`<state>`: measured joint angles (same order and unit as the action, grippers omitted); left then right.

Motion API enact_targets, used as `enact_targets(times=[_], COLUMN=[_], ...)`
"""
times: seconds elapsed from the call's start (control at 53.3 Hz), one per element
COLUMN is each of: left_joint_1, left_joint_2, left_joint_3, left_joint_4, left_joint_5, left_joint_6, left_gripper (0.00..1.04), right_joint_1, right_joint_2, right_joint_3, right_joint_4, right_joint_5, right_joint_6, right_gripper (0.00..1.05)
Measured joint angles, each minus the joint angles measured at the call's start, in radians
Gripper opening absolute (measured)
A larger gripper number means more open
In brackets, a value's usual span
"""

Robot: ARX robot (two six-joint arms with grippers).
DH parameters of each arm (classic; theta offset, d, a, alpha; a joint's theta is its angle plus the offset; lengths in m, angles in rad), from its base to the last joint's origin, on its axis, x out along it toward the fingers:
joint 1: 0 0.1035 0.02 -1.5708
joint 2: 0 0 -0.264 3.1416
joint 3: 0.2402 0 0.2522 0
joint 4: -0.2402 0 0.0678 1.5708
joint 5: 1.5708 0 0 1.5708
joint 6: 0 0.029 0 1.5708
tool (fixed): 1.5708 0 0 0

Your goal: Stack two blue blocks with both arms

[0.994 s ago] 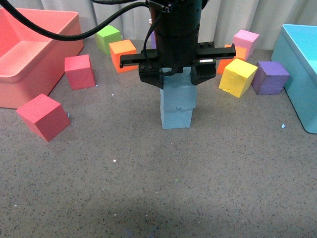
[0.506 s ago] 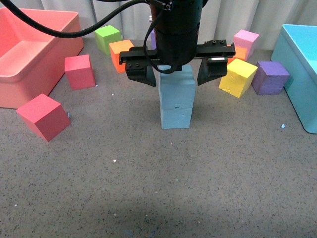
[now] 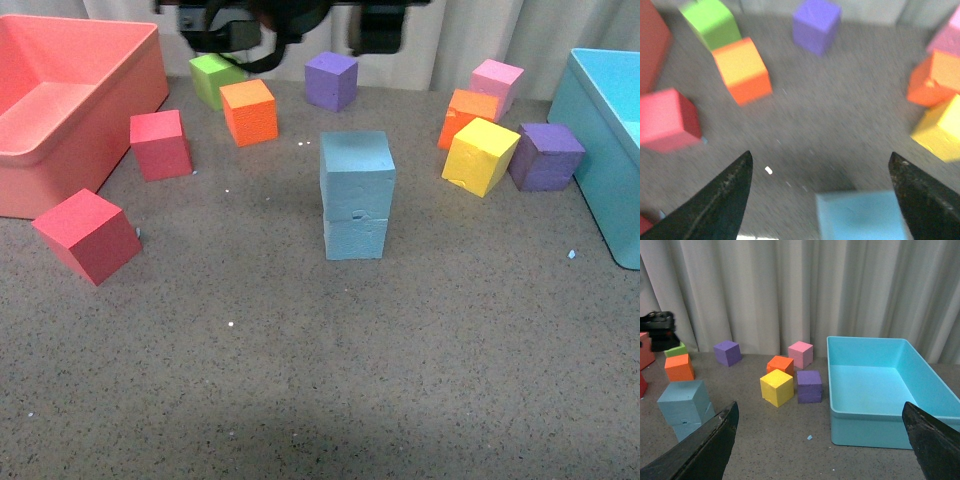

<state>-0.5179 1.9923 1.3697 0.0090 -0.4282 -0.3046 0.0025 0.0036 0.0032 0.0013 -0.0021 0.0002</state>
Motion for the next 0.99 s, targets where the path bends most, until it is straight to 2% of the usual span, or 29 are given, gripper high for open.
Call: enact_targets(times=[0.038,0.056,0.075,0.169,0.225,0.319,0.375,0.769,0.994], left_joint_1=[0.019,0.026,0.044,0.115,0.157,0.218,0.237,0.365,0.424], left_joint_2=[-0.049,-0.062,-0.095,-0.216,-0.314,-0.442,-0.473,-0.711,-0.955], left_joint_3=[-0.144,-0.182,-0.282,-0.572,-0.692,-0.869,-0.923,-1.201,-1.299], left_joint_4=[0.205,0.258,0.411,0.909,1.014,1.053,1.056,1.090,0.943], left_joint_5=[-0.018,-0.017,-0.013,0.038,0.067,0.126,0.153,0.272,0.335], left_joint_6=[0.079,0.108,0.149,0.245,0.265,0.282,0.282,0.294,0.296], left_gripper=[0.73,0.71,0.66,0.46,0.33,0.10,0.04,0.04,0.04], right_joint_1=[0.000,0.000,0.000,0.000,0.000,0.000,0.000,0.000,0.000], right_joint_2=[0.000,0.000,0.000,0.000,0.000,0.000,0.000,0.000,0.000], right_joint_3=[0.000,0.000,0.000,0.000,0.000,0.000,0.000,0.000,0.000], right_joint_4=[0.000,0.000,0.000,0.000,0.000,0.000,0.000,0.000,0.000], right_joint_5=[0.000,0.001,0.002,0.002,0.001,0.000,0.001,0.001,0.001], right_joint_6=[0.000,0.000,0.000,0.000,0.000,0.000,0.000,0.000,0.000], right_gripper=[0.95,0.95,0.95,0.95,0.95,0.95,0.95,0.95,0.95])
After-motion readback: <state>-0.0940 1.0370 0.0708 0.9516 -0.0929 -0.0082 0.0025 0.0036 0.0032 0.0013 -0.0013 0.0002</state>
